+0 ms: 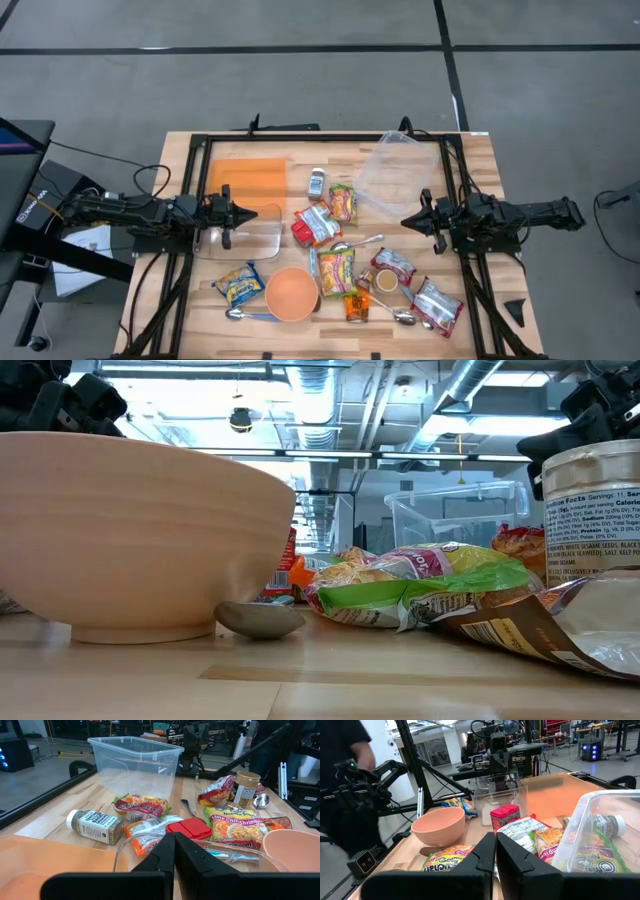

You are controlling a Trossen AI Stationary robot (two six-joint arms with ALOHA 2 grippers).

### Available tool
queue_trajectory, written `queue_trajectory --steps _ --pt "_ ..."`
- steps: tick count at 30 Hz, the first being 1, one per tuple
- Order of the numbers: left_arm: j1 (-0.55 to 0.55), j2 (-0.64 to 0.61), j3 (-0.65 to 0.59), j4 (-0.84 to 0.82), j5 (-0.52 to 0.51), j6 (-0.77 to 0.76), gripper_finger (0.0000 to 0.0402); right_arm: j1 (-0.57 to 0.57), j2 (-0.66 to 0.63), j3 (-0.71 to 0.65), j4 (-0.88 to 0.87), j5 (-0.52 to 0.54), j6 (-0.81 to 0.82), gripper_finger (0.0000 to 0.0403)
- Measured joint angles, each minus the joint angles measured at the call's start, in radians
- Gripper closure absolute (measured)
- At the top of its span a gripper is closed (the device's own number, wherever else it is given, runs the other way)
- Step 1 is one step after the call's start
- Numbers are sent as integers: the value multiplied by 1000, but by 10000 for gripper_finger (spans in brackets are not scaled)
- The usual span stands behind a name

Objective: Pick & Place Food Item

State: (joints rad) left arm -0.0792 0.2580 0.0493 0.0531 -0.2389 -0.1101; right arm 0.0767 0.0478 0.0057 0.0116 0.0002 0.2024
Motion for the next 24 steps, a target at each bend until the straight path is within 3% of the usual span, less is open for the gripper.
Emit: queue_trajectory --steps 8,13,18,24 --pt "0 2 0 62 -6 -7 399 0 0 0 0 0 0 392" --pt "0 8 0 264 -5 -165 399 0 0 0 0 0 0 392" --pt "0 13 0 457 -1 -435 399 0 0 0 0 0 0 392" --pt "0 21 0 544 -89 -494 399 0 0 0 0 0 0 392"
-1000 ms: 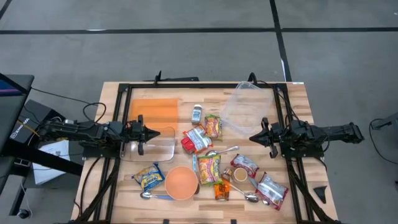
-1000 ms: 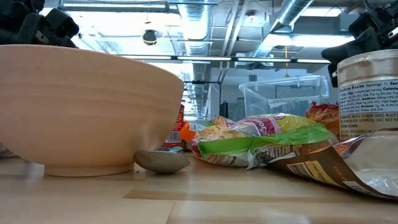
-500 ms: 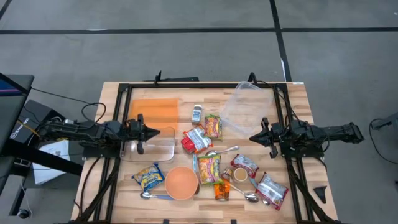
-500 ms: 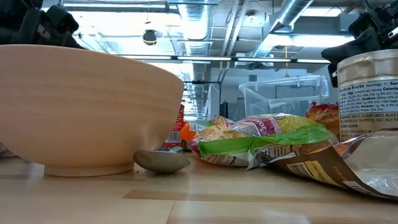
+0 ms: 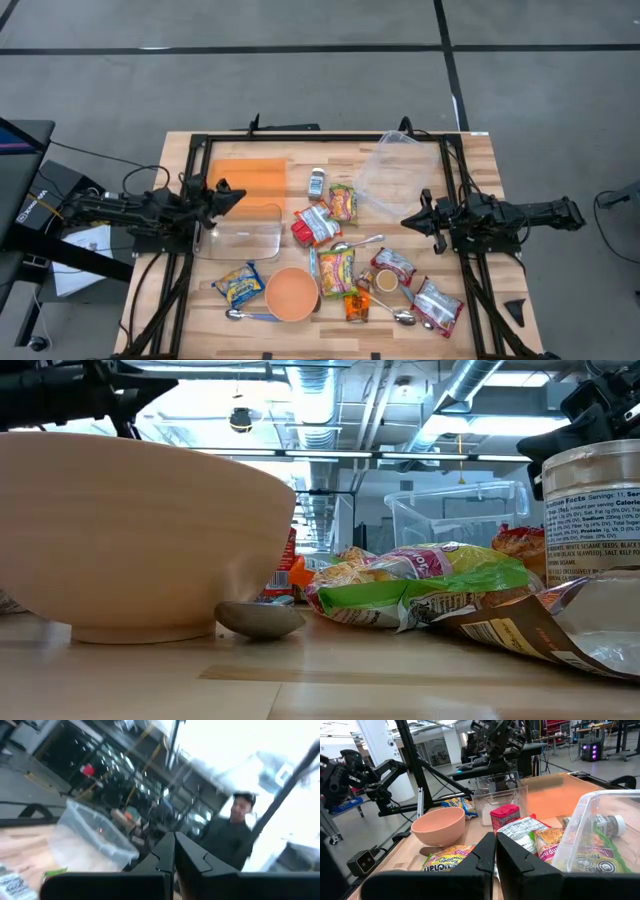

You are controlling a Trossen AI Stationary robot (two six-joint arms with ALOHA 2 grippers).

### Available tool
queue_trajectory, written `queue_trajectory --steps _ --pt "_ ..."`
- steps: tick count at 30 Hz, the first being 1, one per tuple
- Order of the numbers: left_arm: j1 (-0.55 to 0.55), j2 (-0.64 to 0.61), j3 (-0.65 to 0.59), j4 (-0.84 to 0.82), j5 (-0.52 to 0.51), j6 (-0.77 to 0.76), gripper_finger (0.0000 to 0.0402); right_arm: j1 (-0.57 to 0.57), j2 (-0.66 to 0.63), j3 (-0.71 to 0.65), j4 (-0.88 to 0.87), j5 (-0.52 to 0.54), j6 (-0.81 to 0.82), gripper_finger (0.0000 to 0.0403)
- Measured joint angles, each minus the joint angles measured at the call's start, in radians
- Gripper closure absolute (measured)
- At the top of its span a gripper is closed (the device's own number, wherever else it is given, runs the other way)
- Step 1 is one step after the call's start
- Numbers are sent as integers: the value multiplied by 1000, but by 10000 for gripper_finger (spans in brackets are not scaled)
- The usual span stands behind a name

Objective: Pick & Place Food Item
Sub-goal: Put the top green noodle pack into the top transparent bin

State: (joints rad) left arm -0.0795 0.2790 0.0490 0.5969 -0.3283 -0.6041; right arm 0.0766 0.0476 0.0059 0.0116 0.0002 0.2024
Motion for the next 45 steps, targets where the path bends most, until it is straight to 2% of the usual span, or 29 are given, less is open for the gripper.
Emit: queue_trajectory --steps 3,10,13,18,23,27,31,35,40,45 --pt "0 0 0 99 -69 -60 399 0 0 0 0 0 0 392" --pt "0 17 0 244 -124 33 395 -15 1 0 43 1 -127 392" --pt "0 51 16 301 -143 54 380 -16 0 0 203 19 -29 392" --pt "0 139 84 407 -136 214 335 -44 0 0 623 62 153 392" --pt "0 214 183 454 -108 361 269 -71 0 1 1004 136 147 392" --pt "0 256 254 452 -57 429 209 -82 0 52 1109 138 92 392" --pt "0 268 305 454 -37 470 152 -86 0 151 1067 156 -5 392" --pt "0 268 337 452 -32 473 114 -84 4 269 903 151 -27 392" --pt "0 268 358 425 -36 500 102 -84 82 445 693 130 -38 387" --pt "1 300 383 422 -87 548 101 -84 192 667 379 105 0 338"
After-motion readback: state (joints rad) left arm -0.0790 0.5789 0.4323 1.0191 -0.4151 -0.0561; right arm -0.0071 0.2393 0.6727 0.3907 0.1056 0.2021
